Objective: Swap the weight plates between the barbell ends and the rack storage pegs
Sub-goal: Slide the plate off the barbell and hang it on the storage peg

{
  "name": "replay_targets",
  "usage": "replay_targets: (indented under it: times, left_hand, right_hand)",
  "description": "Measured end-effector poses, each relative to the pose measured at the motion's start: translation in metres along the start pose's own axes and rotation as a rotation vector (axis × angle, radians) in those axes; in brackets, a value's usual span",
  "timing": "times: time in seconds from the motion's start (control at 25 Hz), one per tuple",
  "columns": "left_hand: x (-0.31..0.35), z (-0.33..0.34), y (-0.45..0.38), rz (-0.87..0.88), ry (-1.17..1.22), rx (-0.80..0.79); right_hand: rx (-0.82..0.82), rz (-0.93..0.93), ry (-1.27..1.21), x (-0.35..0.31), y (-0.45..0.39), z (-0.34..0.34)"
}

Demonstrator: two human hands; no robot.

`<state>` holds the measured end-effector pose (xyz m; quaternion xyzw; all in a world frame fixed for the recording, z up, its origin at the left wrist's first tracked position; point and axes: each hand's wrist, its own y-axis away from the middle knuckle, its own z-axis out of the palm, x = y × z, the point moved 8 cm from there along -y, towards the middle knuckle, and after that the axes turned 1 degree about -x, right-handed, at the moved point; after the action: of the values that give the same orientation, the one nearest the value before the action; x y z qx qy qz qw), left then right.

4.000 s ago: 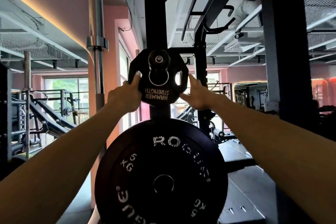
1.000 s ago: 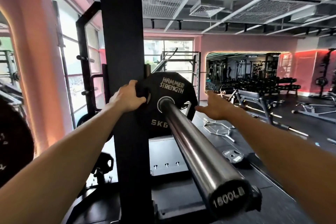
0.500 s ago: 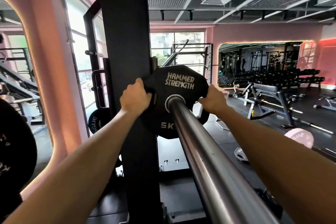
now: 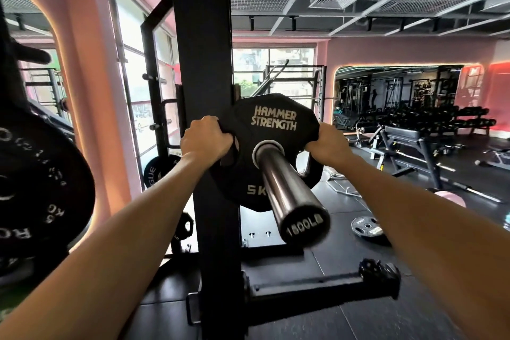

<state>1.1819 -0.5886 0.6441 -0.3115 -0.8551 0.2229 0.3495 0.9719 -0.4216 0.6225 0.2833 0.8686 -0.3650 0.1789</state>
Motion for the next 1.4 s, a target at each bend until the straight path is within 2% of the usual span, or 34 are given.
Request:
replay_targets:
  times: [0.44,0.8,1.08,1.4]
  left_hand:
    - [0.039,-0.108,0.144,0.043,-0.022,0.045]
    - [0.054,-0.183,0.212,0.065,-0.112,0.05]
    - [-0.01,-0.276,0.219,0.026,-0.201,0.115]
    - [-0.166,-0.394,0.213,-0.016,-0.286,0.176]
  right_hand:
    - [0.007,-0.032,-0.094,-0.034,0.153,-0.098]
    - [0.013,-0.035,0.014,-0.075,0.22,-0.148]
    - [-0.051,-0.115,-0.024,-0.177,0.244,-0.127]
    - [-0.057,-0.212,-0.043,-0.343,0.278,-0.034]
